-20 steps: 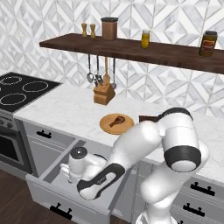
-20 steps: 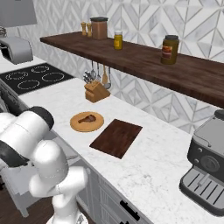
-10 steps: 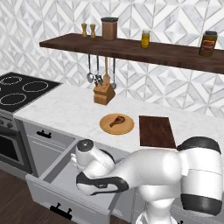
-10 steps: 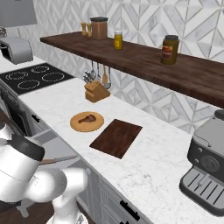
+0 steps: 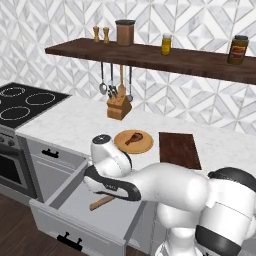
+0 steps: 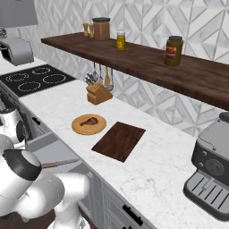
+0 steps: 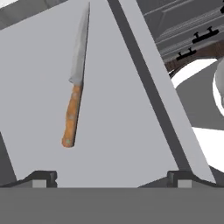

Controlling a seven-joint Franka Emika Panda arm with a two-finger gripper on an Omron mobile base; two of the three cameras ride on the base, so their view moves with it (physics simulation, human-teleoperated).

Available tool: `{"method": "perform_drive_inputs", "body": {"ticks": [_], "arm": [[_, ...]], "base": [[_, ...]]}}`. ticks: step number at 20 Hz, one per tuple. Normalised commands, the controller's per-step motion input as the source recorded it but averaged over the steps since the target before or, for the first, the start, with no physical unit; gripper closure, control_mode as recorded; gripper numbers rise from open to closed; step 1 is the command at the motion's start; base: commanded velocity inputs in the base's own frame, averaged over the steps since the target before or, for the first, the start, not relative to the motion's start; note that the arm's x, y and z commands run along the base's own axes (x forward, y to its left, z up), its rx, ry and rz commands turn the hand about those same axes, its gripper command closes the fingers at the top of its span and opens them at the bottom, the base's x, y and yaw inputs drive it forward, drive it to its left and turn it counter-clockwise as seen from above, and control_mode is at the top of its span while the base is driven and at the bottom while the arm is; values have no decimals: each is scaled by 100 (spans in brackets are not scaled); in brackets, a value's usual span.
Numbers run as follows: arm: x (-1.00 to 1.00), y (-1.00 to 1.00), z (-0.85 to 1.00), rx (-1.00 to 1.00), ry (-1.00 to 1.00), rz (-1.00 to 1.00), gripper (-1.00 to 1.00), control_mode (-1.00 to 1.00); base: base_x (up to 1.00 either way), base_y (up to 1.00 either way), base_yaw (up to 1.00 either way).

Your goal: Pick up the knife from the drawer and place it on the cutting board. Then place the meat from the plate to the cutting board.

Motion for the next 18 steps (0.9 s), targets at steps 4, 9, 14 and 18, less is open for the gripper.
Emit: {"method": "perform_drive_inputs", "body": {"ticks": [4,9,14,18], "arm": [[5,1,-54,-13,0,-3,-100,-100],[25,0,-25,-10,3,-1,-100,-100],[2,-5,-1,-2,7,7,-100,-100],[0,0,-15,-7,3,15,-100,-100]], "base": [[0,0,0],[0,0,0],[0,0,0],[0,0,0]]}}
